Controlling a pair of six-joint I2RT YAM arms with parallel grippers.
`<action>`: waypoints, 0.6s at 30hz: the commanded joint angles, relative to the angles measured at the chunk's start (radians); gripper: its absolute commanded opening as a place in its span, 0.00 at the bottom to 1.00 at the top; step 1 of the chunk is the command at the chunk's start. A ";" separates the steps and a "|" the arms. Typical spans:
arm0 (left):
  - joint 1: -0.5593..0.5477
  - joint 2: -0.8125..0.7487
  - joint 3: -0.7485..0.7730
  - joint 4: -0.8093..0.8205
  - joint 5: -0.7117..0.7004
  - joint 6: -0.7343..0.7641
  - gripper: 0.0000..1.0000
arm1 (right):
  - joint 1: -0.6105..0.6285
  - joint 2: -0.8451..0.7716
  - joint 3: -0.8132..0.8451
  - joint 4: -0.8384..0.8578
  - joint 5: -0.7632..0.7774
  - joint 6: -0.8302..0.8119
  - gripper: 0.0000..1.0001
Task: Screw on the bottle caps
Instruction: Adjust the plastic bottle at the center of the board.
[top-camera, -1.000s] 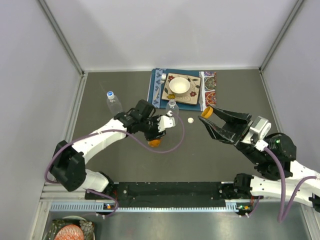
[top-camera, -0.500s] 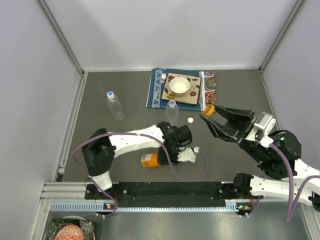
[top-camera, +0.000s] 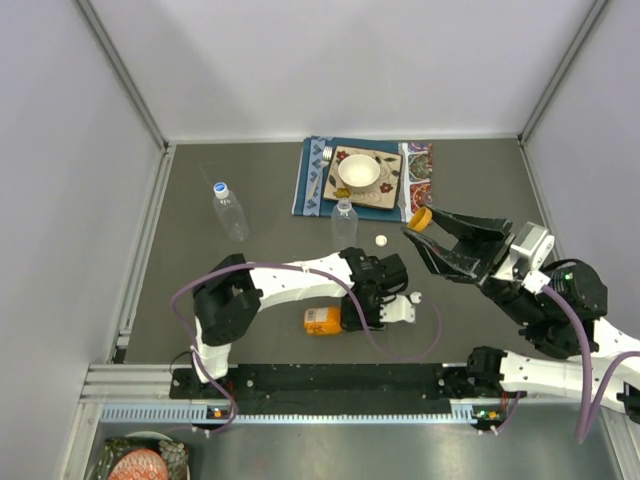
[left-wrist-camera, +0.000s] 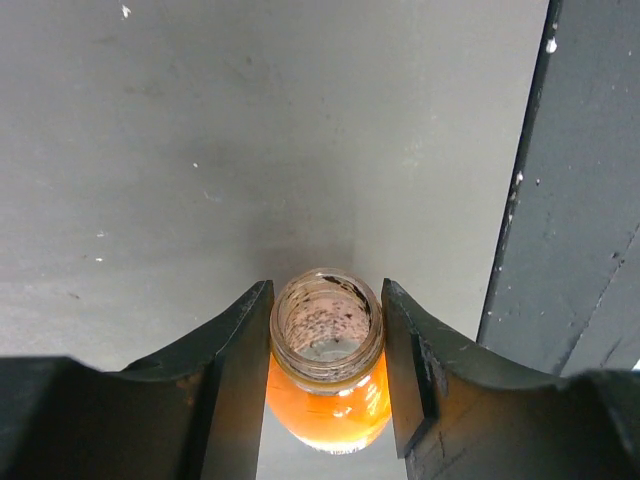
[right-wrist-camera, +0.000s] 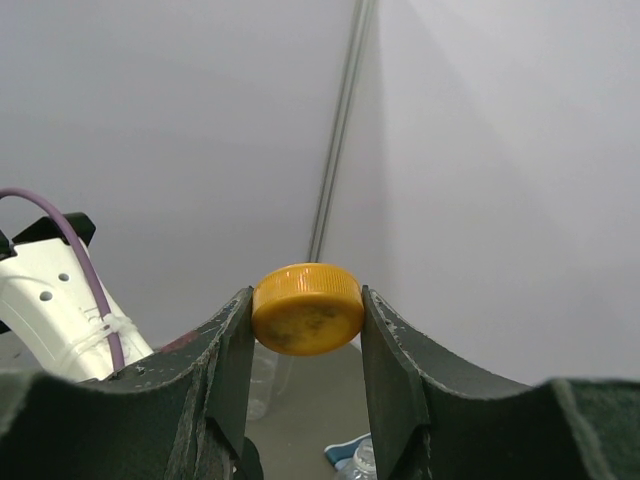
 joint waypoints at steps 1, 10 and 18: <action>-0.006 0.009 0.010 0.088 0.032 -0.023 0.45 | 0.006 -0.010 0.040 -0.008 0.020 0.015 0.36; -0.010 -0.029 -0.057 0.148 0.042 -0.038 0.62 | 0.006 -0.004 0.034 -0.005 0.032 0.021 0.36; -0.012 -0.057 -0.070 0.175 0.039 -0.055 0.63 | 0.006 0.005 0.053 -0.016 0.032 0.038 0.36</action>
